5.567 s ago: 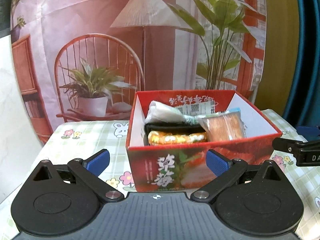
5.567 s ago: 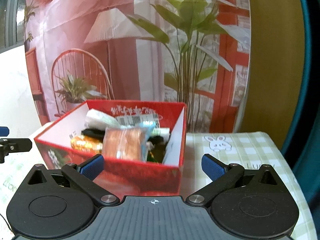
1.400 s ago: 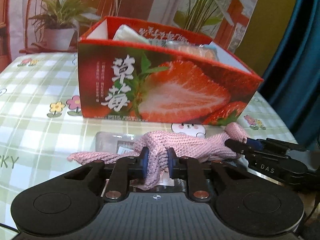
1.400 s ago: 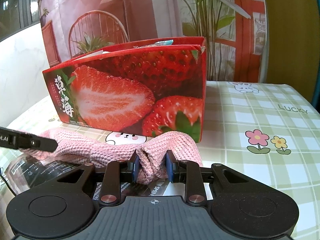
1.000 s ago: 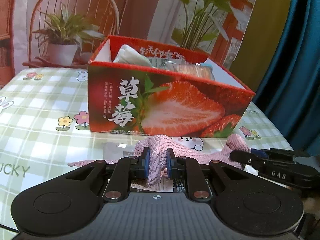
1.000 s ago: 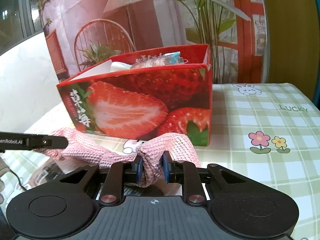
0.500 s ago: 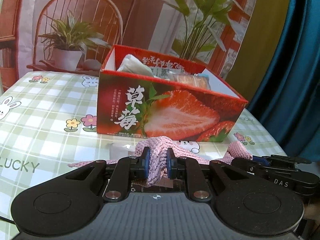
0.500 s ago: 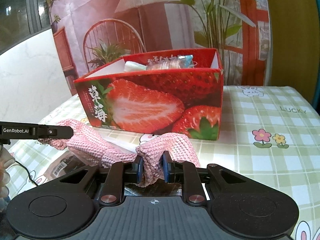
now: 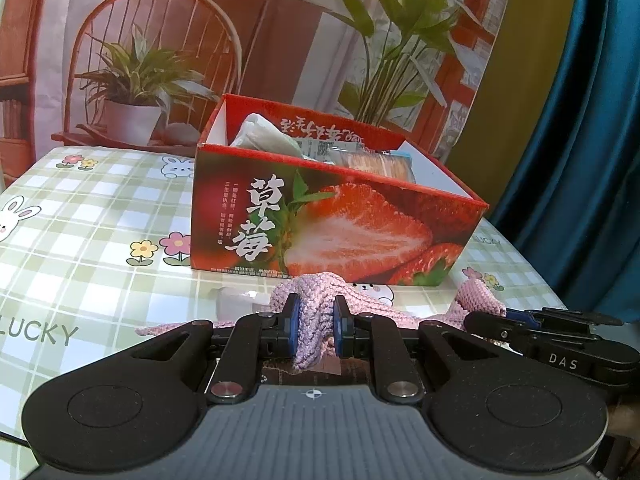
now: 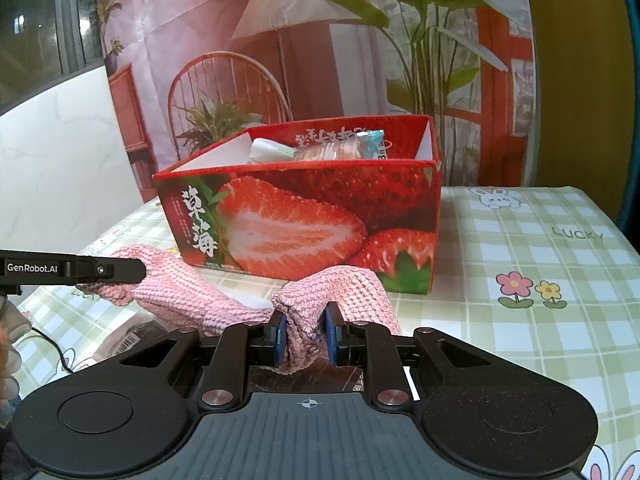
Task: Organize soft objects
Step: 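Lift the pink cloth with both grippers and carry it over the box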
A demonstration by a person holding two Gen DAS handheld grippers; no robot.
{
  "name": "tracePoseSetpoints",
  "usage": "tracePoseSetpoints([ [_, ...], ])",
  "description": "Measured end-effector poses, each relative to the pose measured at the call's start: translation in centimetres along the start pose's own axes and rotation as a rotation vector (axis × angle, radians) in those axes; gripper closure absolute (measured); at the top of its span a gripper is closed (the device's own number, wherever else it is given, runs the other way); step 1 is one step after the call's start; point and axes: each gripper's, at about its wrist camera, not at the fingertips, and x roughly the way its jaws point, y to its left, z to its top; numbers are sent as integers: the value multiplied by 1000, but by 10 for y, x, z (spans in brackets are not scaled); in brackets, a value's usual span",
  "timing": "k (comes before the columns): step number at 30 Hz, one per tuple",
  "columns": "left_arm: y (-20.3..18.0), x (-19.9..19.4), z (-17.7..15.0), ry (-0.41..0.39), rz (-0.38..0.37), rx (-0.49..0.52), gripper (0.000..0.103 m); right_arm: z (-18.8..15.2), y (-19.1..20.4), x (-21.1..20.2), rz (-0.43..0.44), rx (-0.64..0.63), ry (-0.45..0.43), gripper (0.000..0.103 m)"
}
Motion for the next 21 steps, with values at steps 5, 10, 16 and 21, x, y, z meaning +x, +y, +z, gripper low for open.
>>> tracePoseSetpoints([
  [5, 0, 2, 0, 1, 1, 3, 86, -2, -2, 3, 2, 8, -1, 85],
  [10, 0, -1, 6, -19, -5, 10, 86, 3, -4, 2, 5, 14, -16, 85],
  [16, 0, -10, 38, -93, -19, 24, 86, 26, -6, -6, 24, 17, -69, 85],
  [21, -2, -11, 84, -153, -43, 43, 86, 71, -9, -11, 47, -11, -133, 85],
])
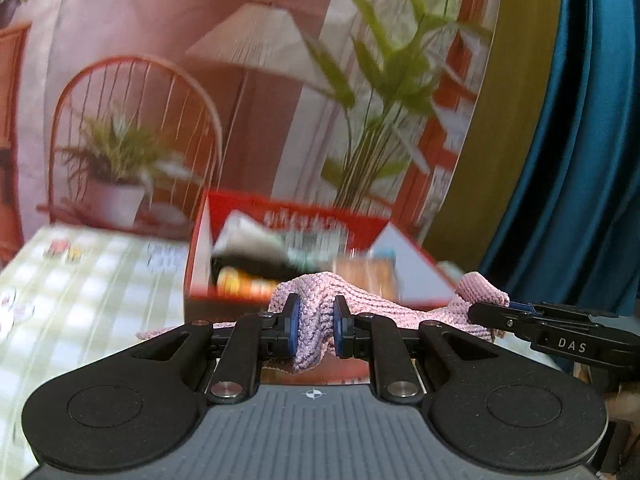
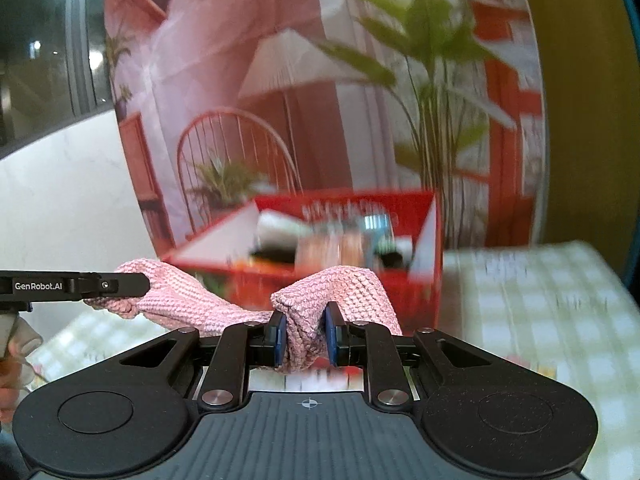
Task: Organize soft objects
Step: 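Lift the pink cloth with both grippers and carry it over the box, then lower the pink cloth into the box and open both grippers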
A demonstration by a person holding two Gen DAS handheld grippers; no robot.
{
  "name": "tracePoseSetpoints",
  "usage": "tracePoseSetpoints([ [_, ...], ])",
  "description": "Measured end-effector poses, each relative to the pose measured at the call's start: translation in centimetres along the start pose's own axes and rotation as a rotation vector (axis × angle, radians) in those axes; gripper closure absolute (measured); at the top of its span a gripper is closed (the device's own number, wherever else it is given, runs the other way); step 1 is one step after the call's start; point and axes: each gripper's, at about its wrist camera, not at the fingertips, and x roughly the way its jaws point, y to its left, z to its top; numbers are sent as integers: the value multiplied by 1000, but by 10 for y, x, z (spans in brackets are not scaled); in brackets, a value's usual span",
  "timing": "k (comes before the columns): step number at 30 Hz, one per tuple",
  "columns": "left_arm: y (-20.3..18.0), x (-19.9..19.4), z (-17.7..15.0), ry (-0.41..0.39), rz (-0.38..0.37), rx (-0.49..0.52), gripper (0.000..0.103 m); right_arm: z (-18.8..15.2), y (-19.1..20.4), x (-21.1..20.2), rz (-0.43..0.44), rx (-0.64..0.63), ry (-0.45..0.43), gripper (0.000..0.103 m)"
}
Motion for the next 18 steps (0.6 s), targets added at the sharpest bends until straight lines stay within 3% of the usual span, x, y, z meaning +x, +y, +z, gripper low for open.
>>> tracePoseSetpoints([
  [4, -1, 25, 36, -11, -9, 20, 86, 42, -6, 11, -7, -45, -45, 85],
  [9, -1, 75, 68, 12, 41, 88, 86, 83, -8, 51, -93, -157, -80, 87],
  [18, 7, 157, 80, 117, 101, 131, 86, 106, -8, 150, -181, -294, 53, 87],
])
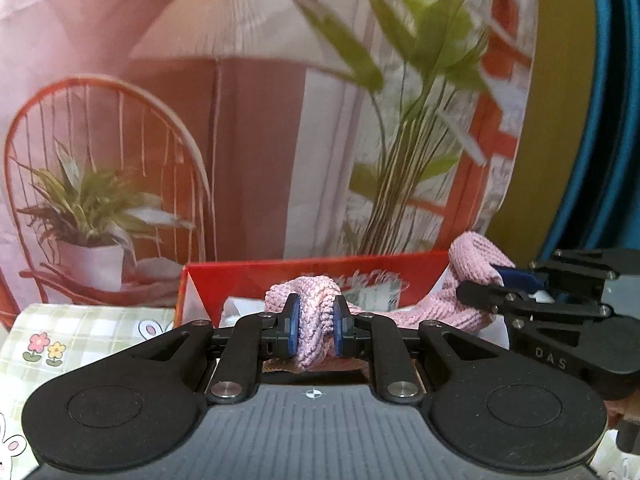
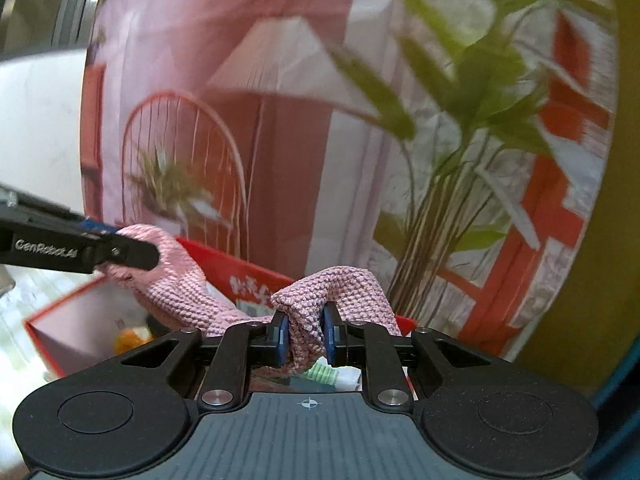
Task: Organize soft objects
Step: 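Lower the pink cloth into the box and open both grippers, then move both tools down to the clear plastic packet on the table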
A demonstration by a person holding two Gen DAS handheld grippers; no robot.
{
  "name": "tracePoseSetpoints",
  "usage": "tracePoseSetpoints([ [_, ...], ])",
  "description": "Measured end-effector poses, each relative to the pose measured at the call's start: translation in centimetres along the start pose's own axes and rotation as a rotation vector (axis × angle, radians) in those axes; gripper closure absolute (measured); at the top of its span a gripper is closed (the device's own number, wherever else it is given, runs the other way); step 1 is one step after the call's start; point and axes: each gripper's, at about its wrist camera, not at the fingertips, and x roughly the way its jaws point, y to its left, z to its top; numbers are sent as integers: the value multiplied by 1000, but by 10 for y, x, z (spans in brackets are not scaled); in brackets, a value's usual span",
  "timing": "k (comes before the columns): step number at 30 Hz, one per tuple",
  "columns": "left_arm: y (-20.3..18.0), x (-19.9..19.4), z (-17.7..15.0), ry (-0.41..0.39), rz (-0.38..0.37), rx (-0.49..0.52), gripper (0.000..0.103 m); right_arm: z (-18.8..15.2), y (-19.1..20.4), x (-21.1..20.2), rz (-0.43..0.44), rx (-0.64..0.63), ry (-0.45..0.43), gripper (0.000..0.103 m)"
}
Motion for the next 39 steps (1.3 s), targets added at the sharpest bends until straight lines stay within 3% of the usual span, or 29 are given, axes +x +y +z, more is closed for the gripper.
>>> tracePoseSetpoints([
  [7, 17, 38, -12, 124, 13, -15, 86, -8, -7, 54, 15, 62, 145, 87],
  [13, 18, 54, -18, 184, 14, 13, 86, -13, -8, 73, 35, 80, 238, 87],
  [20, 15, 58, -21, 198, 12, 29, 85, -15, -9, 86, 59, 86, 328, 87],
  [23, 18, 51, -18, 181, -5, 16, 74, -16, -11, 86, 50, 112, 329, 83],
  [25, 19, 42, -15, 157, -15, 8, 51, -15, -14, 80, 41, 126, 294, 72],
  [26, 18, 37, -13, 140, -12, 8, 46, -15, -16, 75, 36, 144, 262, 68],
  [28, 16, 23, -10, 96, -12, 17, 33, -13, -20, 63, 32, 173, 204, 50],
  [32, 13, -11, -9, 32, -18, 3, 25, -8, -22, 36, 28, 166, 127, 31],
  [34, 9, -27, -13, 3, -10, -2, 9, -7, -19, 20, 29, 147, 104, 14],
  [36, 4, -46, -20, -35, 6, 7, 2, -9, -16, 1, 32, 150, 70, 1],
  [39, -2, -71, -33, -66, 25, 18, 0, -16, -13, -28, 61, 179, 31, 0],
])
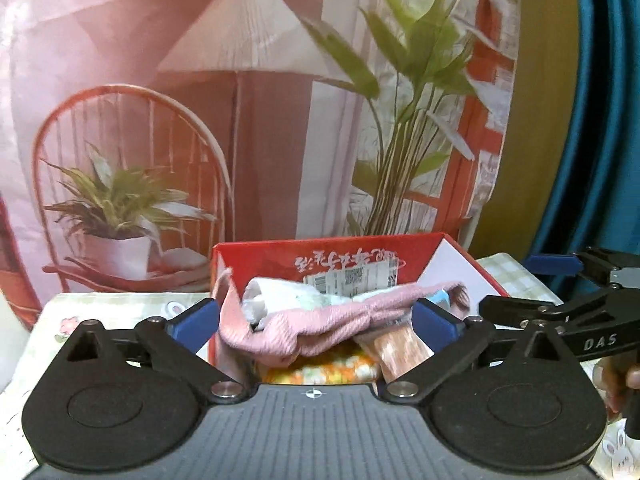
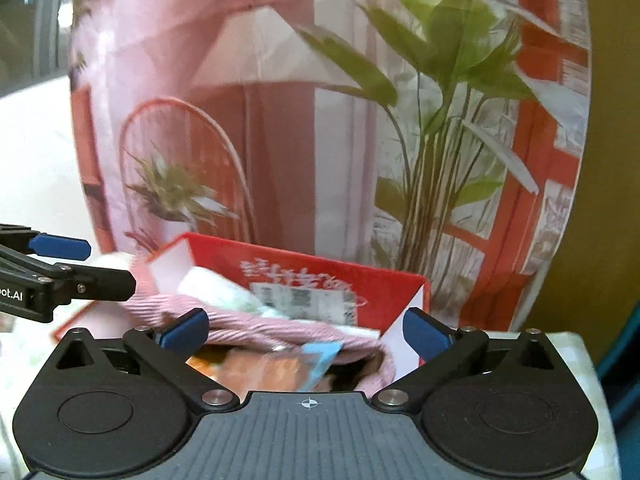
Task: Organize soft objects
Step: 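Move both tools down to the clear plastic packet on the table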
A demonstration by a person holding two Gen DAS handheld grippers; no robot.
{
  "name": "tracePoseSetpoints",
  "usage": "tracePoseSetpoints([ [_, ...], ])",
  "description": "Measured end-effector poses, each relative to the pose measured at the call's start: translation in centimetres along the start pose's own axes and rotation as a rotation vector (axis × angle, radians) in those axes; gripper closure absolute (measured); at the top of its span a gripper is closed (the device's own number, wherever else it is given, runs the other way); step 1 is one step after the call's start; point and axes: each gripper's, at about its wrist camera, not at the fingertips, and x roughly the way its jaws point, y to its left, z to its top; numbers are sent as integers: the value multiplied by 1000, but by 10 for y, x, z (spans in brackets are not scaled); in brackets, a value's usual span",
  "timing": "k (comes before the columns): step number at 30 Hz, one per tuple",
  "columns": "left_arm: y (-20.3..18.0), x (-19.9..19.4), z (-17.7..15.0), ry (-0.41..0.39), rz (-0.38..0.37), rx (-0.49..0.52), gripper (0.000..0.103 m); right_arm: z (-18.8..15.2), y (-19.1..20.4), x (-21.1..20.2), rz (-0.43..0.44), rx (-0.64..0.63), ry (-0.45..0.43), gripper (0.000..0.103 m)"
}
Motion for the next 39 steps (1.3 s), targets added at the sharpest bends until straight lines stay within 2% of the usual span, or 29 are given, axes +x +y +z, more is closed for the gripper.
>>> tracePoseSetpoints([
  [6, -10, -38, -38, 0, 60, 41, 0, -33, 6, -47, -10, 61, -17, 0],
  [9, -6, -45, -62, 45, 65, 25, 0, -57, 8, -65, -34, 81, -10, 0],
  [14, -2, -42, -100, 127, 30, 34, 0, -107, 4, -79, -49, 160, 40, 0],
  [17, -2, -34, -117, 189, -5, 27, 0, -136, 1, -82, -92, 199, 89, 0],
  [23, 6, -19, -146, 256, -49, -45, 0, -177, 7, -79, -162, 168, 194, 0],
  [26, 14, -11, -153, 284, -74, -84, 1, -187, 6, -76, -141, 185, 243, 0],
  [29, 20, -3, -160, 318, -116, -103, 1, -190, 0, -71, -82, 248, 275, 0],
  [34, 20, 13, -171, 376, -151, -105, 13, -191, 0, -59, -56, 261, 324, 0],
  [39, 22, 20, -170, 394, -173, -131, 17, -185, 2, -51, -43, 235, 350, 0],
])
